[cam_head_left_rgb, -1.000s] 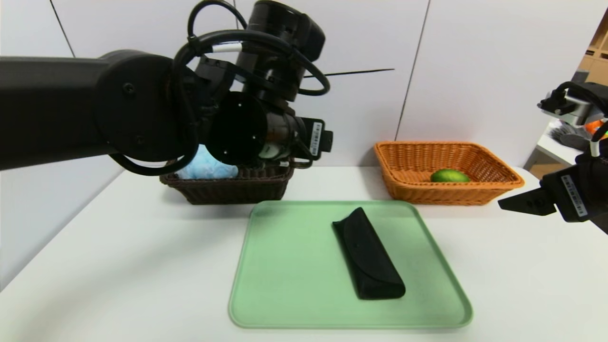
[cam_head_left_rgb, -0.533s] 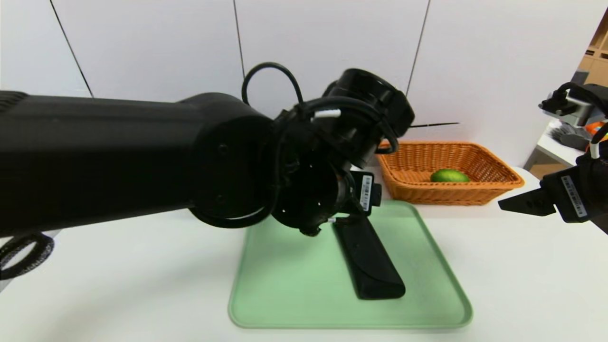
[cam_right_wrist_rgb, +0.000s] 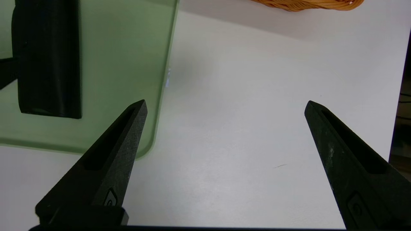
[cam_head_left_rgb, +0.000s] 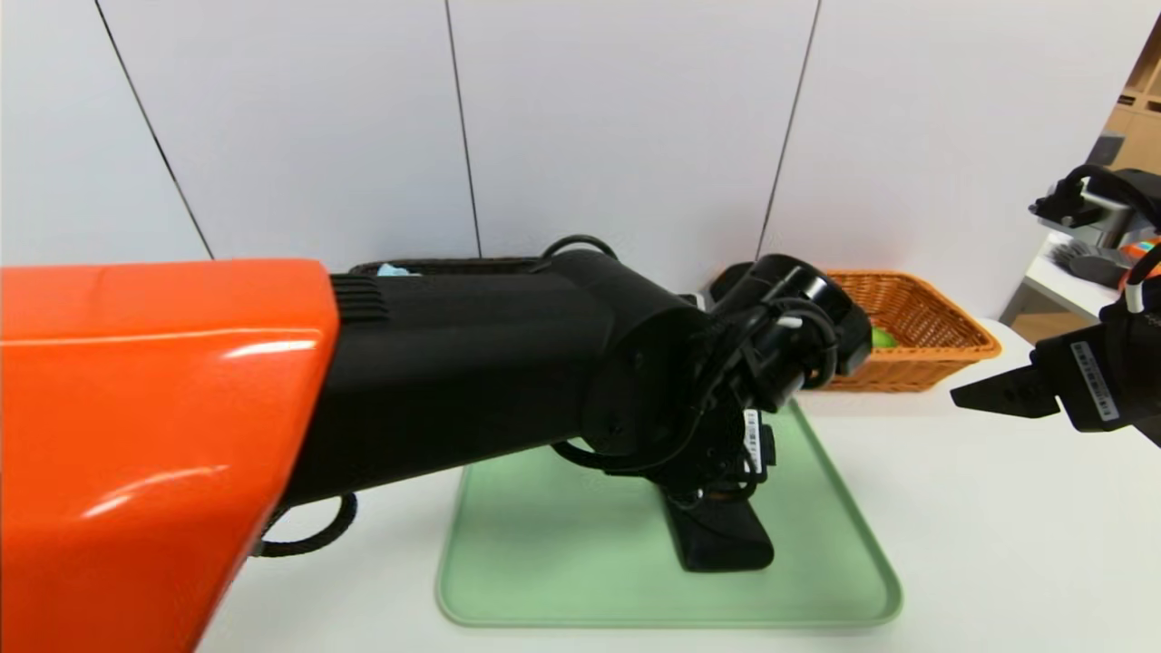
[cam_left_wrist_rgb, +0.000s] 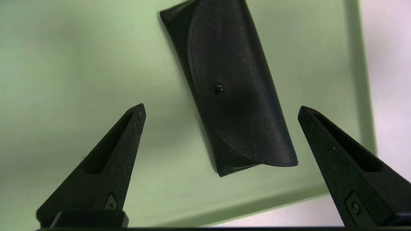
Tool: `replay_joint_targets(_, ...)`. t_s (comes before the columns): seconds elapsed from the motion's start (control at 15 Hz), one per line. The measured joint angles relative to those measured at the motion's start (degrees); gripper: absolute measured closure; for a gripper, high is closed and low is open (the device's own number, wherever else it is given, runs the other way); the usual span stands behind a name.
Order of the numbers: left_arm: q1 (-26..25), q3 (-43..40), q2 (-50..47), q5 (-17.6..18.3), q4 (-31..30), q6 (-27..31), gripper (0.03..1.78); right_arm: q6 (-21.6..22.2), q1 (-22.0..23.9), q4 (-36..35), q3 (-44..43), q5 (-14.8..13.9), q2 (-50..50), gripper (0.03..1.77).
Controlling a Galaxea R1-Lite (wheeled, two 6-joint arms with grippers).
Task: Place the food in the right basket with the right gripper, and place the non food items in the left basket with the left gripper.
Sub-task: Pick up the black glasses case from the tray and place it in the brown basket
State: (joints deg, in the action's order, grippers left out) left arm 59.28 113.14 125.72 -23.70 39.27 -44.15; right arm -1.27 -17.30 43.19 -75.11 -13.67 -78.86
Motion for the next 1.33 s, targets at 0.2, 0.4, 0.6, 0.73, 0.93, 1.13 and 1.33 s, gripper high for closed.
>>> replay_joint_targets(0.2,0.39,0.22,2.23,-0.02,-0.18,-1.24,0.12,-0.05,-0.23,-0.02,0.33,-0.02,-0.05,0.11)
replay_joint_targets(0.4,0.39,0.26,3.47,0.16,-0.07,-3.91,0.12,-0.02,-0.17,0.05,0.46,-0.13,0.09,0.11)
replay_joint_targets(0.6,0.41,0.39,4.07,0.22,-0.43,-4.38,0.12,-0.16,-0.09,0.07,0.49,-0.3,0.22,0.11)
replay_joint_targets(0.73,0.39,0.59,4.4,0.09,-1.04,-4.41,0.12,-0.05,0.0,0.05,0.55,-0.24,0.28,0.11)
replay_joint_targets(0.93,0.26,0.67,5.07,-0.24,-2.01,-4.05,0.12,-0.13,0.05,0.07,1.01,-0.22,0.78,0.11)
replay_joint_targets(1.13,0.26,0.69,5.69,-0.39,-3.28,-2.78,0.12,-0.4,0.35,0.02,1.84,-0.24,1.08,0.11)
replay_joint_targets(1.33,0.22,0.69,6.36,-0.52,-3.91,-2.36,0.12,-0.35,0.41,-0.02,3.28,0.0,1.63,0.11)
